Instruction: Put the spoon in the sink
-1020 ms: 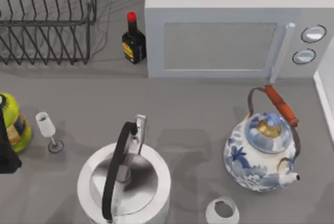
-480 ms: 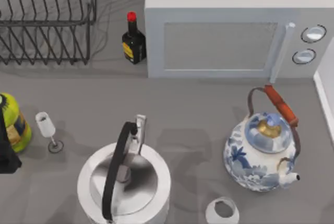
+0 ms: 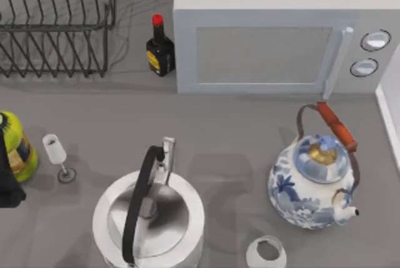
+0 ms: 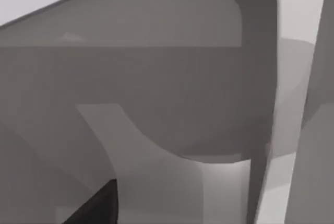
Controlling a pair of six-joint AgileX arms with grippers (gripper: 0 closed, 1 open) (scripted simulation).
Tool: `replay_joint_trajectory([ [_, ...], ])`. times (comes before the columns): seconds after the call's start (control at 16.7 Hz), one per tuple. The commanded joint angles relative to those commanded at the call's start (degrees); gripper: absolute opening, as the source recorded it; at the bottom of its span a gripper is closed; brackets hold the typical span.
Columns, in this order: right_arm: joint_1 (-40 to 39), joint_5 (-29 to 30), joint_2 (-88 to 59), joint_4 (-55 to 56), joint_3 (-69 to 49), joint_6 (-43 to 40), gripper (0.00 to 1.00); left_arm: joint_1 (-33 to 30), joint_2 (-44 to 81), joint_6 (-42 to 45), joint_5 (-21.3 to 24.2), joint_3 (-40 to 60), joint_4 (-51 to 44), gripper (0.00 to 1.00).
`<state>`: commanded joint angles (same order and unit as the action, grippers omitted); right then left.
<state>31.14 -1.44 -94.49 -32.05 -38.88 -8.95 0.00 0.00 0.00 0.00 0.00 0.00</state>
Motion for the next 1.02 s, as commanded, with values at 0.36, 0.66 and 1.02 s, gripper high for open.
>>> replay_joint_trajectory([
  [0.36, 0.0, 0.0, -0.1, 0.1, 0.1, 0.0, 0.85, 0.0, 0.0, 0.0, 0.0, 0.0, 0.0, 1.0],
  [0.66, 0.0, 0.0, -0.1, 0.1, 0.1, 0.0, 0.47, 0.0, 0.0, 0.0, 0.0, 0.0, 0.0, 1.0],
  [1.02, 0.0, 0.0, -0.1, 0.1, 0.1, 0.0, 0.02, 0.0, 0.0, 0.0, 0.0, 0.0, 0.0, 1.0],
])
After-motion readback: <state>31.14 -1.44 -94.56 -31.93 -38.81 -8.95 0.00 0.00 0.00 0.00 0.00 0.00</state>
